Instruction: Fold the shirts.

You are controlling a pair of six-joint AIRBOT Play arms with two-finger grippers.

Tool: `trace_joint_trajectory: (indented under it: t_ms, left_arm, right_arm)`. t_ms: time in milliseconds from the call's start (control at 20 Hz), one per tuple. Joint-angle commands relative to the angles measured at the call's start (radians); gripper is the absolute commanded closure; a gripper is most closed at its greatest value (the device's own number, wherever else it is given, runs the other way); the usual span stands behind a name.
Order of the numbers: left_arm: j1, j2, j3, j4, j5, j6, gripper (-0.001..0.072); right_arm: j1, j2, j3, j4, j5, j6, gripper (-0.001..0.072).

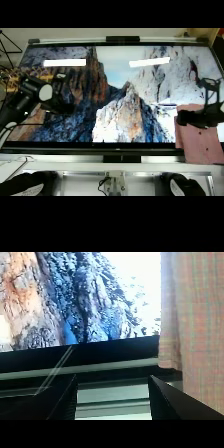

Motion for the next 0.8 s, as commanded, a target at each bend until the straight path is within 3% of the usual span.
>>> trace_joint_trajectory:
  t_ms: [0,750]
  left_arm:
    - [-0.002,-0.001,-0.009,0.011,0.006,-0.011,0.0191]
    - [-0.002,-0.001,-0.009,0.011,0.006,-0.011,0.019]
  right_arm:
    - [0.119,-0.02,-0.014,-0.02,-0.08,0.006,0.0168]
    - [0.13,-0.02,-0.014,-0.02,-0.084,0.006,0.0168]
